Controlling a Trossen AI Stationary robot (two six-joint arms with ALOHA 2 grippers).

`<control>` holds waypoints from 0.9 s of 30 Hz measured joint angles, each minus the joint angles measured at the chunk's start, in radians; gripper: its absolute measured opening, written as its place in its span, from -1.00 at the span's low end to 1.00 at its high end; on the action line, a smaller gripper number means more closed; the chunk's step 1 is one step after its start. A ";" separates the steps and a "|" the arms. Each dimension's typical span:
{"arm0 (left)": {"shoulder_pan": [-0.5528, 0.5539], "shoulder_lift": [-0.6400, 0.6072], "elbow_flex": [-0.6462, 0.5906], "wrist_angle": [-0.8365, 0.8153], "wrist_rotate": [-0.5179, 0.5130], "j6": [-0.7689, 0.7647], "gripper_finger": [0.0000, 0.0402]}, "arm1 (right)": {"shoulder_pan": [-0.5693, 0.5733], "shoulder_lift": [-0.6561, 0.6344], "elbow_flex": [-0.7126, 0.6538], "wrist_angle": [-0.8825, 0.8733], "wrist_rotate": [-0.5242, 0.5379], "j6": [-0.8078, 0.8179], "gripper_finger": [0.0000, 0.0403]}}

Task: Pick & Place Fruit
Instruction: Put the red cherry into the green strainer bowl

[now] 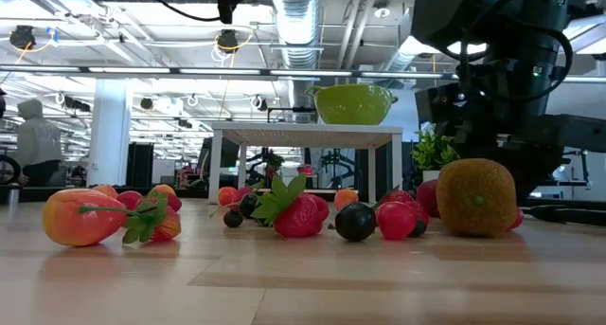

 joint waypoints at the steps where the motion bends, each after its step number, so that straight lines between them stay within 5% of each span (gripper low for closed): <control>1: 0.000 0.000 0.000 0.000 0.000 0.000 -0.21 | 0.000 0.000 0.000 -0.006 -0.002 0.002 -0.32; 27: 0.000 0.000 0.000 0.000 0.000 0.000 -0.21 | 0.001 -0.003 0.002 -0.040 -0.026 0.006 -0.48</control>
